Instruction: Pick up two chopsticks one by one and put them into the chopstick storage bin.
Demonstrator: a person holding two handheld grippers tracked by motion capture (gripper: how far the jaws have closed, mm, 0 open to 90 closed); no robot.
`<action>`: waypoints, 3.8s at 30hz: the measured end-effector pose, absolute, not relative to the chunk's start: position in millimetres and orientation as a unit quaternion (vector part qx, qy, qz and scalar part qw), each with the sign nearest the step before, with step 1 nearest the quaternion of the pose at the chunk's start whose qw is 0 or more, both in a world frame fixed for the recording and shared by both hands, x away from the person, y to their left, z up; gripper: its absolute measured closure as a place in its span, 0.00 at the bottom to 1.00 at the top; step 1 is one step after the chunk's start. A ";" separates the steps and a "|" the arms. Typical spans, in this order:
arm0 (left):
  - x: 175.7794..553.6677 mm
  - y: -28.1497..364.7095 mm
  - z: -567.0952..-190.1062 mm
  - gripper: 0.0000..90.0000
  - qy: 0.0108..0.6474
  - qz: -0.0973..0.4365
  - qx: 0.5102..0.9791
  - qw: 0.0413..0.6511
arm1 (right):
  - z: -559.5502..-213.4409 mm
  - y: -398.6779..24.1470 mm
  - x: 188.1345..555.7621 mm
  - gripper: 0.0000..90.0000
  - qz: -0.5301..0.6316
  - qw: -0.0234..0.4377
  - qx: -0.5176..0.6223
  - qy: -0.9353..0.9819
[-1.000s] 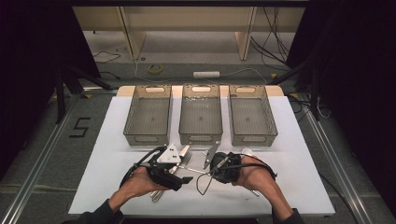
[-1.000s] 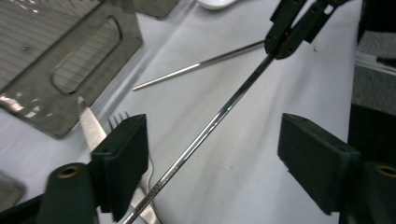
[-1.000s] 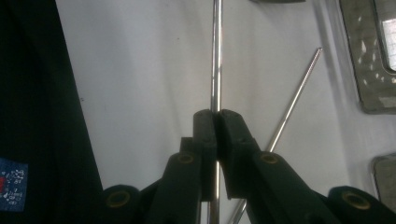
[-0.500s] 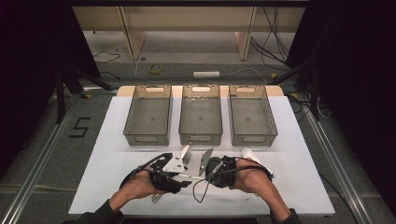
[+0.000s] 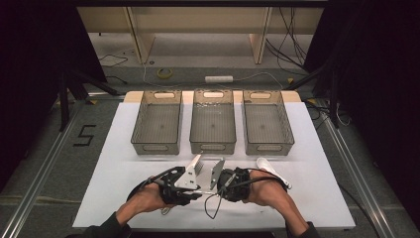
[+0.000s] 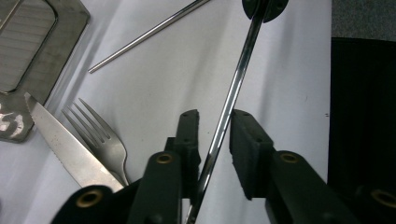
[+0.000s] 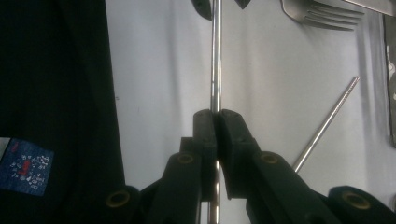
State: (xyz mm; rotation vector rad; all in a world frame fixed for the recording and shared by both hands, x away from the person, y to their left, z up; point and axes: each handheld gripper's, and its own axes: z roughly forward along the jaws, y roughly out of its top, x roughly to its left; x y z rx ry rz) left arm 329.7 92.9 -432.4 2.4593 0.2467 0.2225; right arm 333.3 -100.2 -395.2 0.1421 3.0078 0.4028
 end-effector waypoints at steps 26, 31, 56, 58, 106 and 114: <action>348.0 121.2 -421.3 0.95 0.180 0.098 0.914 0.349 | -374.7 -159.1 360.6 0.41 0.305 0.104 0.230 0.918; 355.2 132.1 -417.0 0.95 0.220 0.116 0.900 0.358 | -388.2 -172.9 359.5 0.38 0.312 0.111 0.270 0.904; 426.5 200.6 -394.2 0.96 0.393 0.193 0.808 0.394 | -426.0 -206.2 339.6 0.32 0.398 0.109 0.352 0.840; 434.5 205.6 -394.3 0.96 0.408 0.199 0.799 0.394 | -427.4 -206.4 338.4 0.32 0.403 0.110 0.351 0.838; 493.7 251.6 -415.0 0.63 0.554 0.199 0.711 0.385 | -428.5 -199.5 333.6 0.31 0.400 0.109 0.330 0.848; 479.3 242.8 -401.7 0.40 0.533 0.184 0.720 0.404 | -429.2 -200.3 339.4 0.31 0.373 0.116 0.337 0.857</action>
